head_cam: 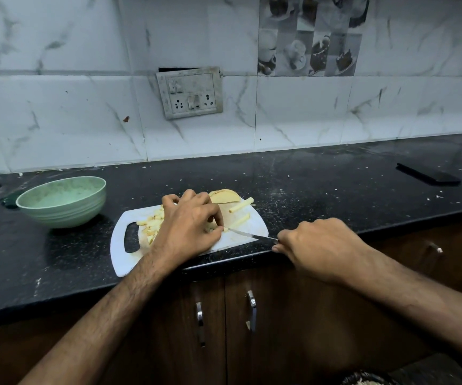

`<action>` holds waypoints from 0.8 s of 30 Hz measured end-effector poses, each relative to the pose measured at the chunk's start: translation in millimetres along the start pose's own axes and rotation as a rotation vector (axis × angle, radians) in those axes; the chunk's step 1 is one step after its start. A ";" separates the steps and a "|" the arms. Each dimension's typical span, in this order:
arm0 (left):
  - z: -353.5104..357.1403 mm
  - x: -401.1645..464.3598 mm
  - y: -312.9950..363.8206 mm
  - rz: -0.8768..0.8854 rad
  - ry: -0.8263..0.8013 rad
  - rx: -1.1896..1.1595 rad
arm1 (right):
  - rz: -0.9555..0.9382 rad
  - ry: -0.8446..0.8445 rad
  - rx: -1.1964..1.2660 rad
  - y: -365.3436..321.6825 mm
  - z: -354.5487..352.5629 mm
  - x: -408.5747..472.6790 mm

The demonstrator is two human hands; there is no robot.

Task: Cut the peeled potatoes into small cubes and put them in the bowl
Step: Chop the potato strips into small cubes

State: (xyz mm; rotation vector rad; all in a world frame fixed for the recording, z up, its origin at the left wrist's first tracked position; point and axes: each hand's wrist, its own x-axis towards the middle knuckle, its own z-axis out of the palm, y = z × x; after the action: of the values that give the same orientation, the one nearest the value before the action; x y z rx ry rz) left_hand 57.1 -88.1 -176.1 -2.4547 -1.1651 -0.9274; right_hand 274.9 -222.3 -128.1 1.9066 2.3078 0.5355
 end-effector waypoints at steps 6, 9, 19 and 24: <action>-1.3 0.7 0.1 -0.020 0.017 -0.035 | 0.112 -0.099 0.174 37.8 -9.7 -10.2; -4.8 5.2 1.2 0.051 -0.022 0.063 | 0.169 -0.097 0.222 58.9 -8.9 -0.8; 16.6 45.0 32.8 0.204 -0.282 0.131 | 0.319 0.164 0.613 25.4 46.5 83.5; 22.3 45.3 34.5 0.181 -0.270 0.141 | 0.327 0.269 0.512 14.7 60.0 91.9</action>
State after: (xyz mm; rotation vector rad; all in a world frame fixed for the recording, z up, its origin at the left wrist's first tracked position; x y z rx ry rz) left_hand 114.6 -72.4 -162.5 -2.5721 -1.0252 -0.4584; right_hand 287.1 -118.9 -166.0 2.6221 2.4865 0.2485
